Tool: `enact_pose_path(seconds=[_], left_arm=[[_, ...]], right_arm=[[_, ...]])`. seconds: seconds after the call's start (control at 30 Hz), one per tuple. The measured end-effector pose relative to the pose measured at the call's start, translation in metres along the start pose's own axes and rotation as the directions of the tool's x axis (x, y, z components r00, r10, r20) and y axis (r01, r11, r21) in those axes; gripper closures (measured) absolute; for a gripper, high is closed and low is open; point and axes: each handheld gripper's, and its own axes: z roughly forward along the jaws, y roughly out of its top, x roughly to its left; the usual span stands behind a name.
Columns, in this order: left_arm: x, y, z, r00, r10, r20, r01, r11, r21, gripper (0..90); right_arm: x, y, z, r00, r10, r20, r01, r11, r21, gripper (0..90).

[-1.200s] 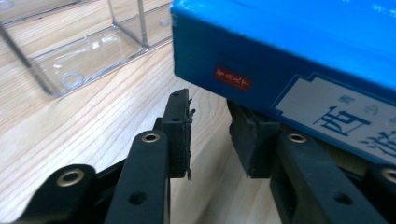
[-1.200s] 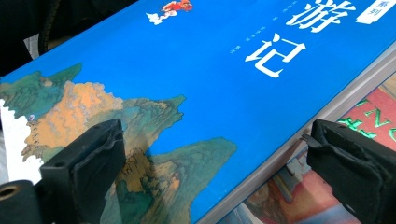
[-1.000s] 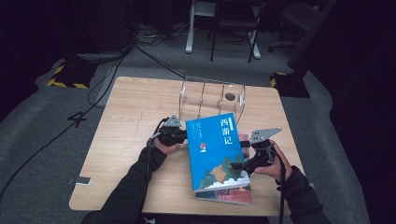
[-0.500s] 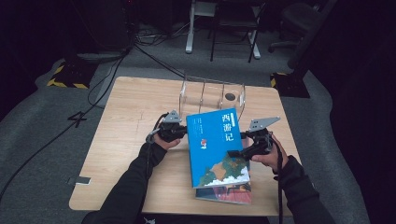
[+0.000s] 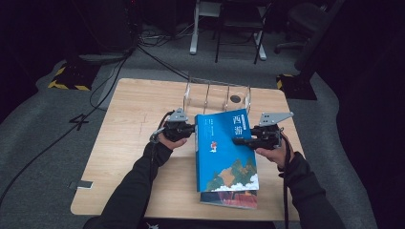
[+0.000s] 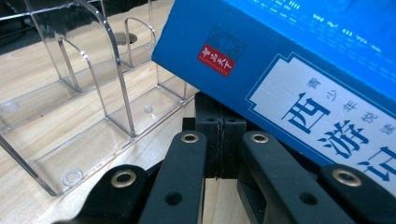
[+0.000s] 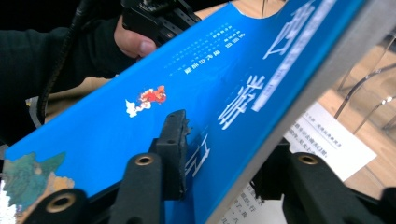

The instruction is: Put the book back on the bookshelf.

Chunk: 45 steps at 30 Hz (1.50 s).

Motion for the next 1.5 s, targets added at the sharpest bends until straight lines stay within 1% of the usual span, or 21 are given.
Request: enact_pose_path(seconds=[0.1, 0.13, 0.17, 0.3, 0.5, 0.57, 0.63, 0.67, 0.73, 0.83, 0.87, 0.9, 0.93, 1.03, 1.1, 1.17, 1.27, 1.33, 1.4, 1.43, 1.5], left_arm=[[0.001, 0.001, 0.001, 1.0, -0.006, -0.001, 0.006, 0.9999, -0.008, 89.7], [0.002, 0.002, 0.002, 0.9995, -0.031, 0.01, 0.031, 0.9992, -0.023, 89.7], [0.002, 0.002, 0.002, 0.9995, -0.031, 0.01, 0.031, 0.9992, -0.023, 89.7], [0.006, 0.003, 0.001, 0.9978, -0.062, 0.024, 0.063, 0.9968, -0.049, 89.1], [0.007, 0.016, -0.006, 0.9965, -0.065, 0.052, 0.069, 0.9944, -0.08, 89.7], [0.006, 0.028, -0.012, 0.9978, -0.053, 0.039, 0.056, 0.9941, -0.093, 89.9], [0.006, 0.034, -0.014, 0.9981, -0.048, 0.037, 0.052, 0.9934, -0.103, 89.9], [0.005, 0.044, -0.018, 0.999, -0.036, 0.026, 0.039, 0.9934, -0.108, 89.9], [0.005, 0.049, -0.021, 0.9991, -0.032, 0.028, 0.035, 0.9931, -0.112, 89.9], [0.003, 0.065, -0.029, 0.9998, -0.007, 0.017, 0.009, 0.992, -0.126, 90.0], [0.002, 0.068, -0.031, 1.0, 0.006, 0.008, -0.005, 0.9923, -0.124, 90.0], [-0.001, 0.078, -0.035, 0.9996, 0.024, -0.017, -0.026, 0.9925, -0.119, 90.0], [-0.001, 0.078, -0.035, 0.9996, 0.024, -0.017, -0.026, 0.9925, -0.119, 90.0], [-0.005, 0.087, -0.043, 0.9987, 0.042, -0.027, -0.046, 0.9896, -0.136, 90.0], [-0.009, 0.09, -0.047, 0.9983, 0.053, -0.024, -0.056, 0.9881, -0.143, 90.0], [-0.016, 0.091, -0.053, 0.9973, 0.071, -0.017, -0.073, 0.9835, -0.166, 90.0], [-0.029, 0.092, -0.06, 0.9942, 0.103, -0.029, -0.107, 0.977, -0.185, 89.9], [-0.037, 0.094, -0.064, 0.9911, 0.128, -0.038, -0.133, 0.9724, -0.192, 89.9], [-0.044, 0.095, -0.067, 0.9898, 0.14, -0.026, -0.142, 0.9679, -0.207, 89.8], [-0.047, 0.095, -0.068, 0.9896, 0.142, -0.024, -0.144, 0.967, -0.21, 89.8], [-0.054, 0.097, -0.07, 0.987, 0.158, -0.027, -0.16, 0.9632, -0.216, 89.7]], right_arm=[[0.002, 0.001, -0.003, 0.9998, -0.018, -0.003, 0.018, 1.0, -0.018, 67.0], [0.007, 0.002, -0.006, 0.9987, -0.05, 0.01, 0.05, 0.998, -0.04, 69.2], [0.009, 0.002, -0.007, 0.9978, -0.066, 0.013, 0.066, 0.996, -0.057, 70.5], [0.015, 0.002, -0.008, 0.9953, -0.09, 0.035, 0.092, 0.993, -0.073, 72.0], [0.022, 0.002, -0.014, 0.9905, -0.128, 0.052, 0.133, 0.985, -0.11, 72.3], [0.025, 0.006, -0.018, 0.9858, -0.145, 0.084, 0.156, 0.978, -0.136, 73.2], [0.025, 0.007, -0.019, 0.9843, -0.15, 0.093, 0.163, 0.976, -0.143, 73.7], [0.027, 0.011, -0.023, 0.9776, -0.171, 0.122, 0.19, 0.969, -0.161, 74.5], [0.028, 0.014, -0.025, 0.9726, -0.182, 0.145, 0.206, 0.962, -0.178, 75.9], [0.03, 0.017, -0.028, 0.9672, -0.192, 0.166, 0.223, 0.955, -0.195, 77.1], [0.03, 0.019, -0.029, 0.9631, -0.202, 0.178, 0.237, 0.951, -0.201, 77.6], [0.031, 0.021, -0.031, 0.9576, -0.212, 0.195, 0.253, 0.943, -0.216, 78.4], [0.031, 0.021, -0.031, 0.9576, -0.212, 0.195, 0.253, 0.943, -0.216, 78.4], [0.031, 0.022, -0.033, 0.9547, -0.214, 0.206, 0.262, 0.935, -0.24, 79.4], [0.036, 0.021, -0.036, 0.9462, -0.239, 0.218, 0.29, 0.925, -0.244, 79.4], [0.043, 0.019, -0.039, 0.9375, -0.265, 0.226, 0.318, 0.915, -0.249, 79.5], [0.056, 0.015, -0.044, 0.9232, -0.292, 0.25, 0.353, 0.901, -0.251, 79.8], [0.065, 0.011, -0.047, 0.912, -0.313, 0.265, 0.38, 0.888, -0.26, 79.9], [0.072, 0.006, -0.051, 0.9057, -0.323, 0.275, 0.395, 0.879, -0.269, 79.9], [0.076, 0.004, -0.053, 0.8997, -0.333, 0.282, 0.407, 0.873, -0.268, 79.9], [0.082, 0.0, -0.056, 0.8945, -0.338, 0.292, 0.416, 0.869, -0.269, 79.9]])
